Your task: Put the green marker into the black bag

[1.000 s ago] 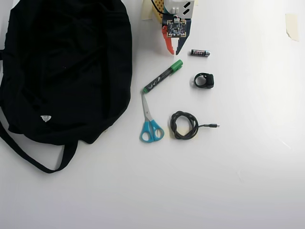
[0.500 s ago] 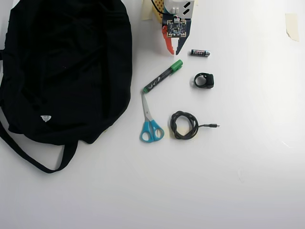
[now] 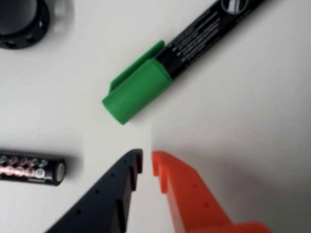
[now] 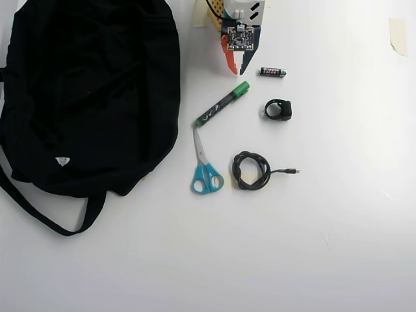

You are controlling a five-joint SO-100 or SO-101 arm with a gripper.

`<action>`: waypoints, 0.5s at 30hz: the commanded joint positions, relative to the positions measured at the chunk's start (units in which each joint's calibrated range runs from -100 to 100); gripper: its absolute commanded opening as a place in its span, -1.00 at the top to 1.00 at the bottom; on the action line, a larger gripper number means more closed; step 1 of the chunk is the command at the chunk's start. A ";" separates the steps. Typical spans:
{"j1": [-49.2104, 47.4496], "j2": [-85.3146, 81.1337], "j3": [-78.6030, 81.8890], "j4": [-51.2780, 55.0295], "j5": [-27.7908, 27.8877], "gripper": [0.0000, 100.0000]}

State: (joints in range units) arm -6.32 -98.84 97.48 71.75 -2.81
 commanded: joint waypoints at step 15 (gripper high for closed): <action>-0.26 -0.17 -5.93 -18.26 -0.44 0.94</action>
State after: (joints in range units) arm -6.32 -98.84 95.52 56.98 -3.25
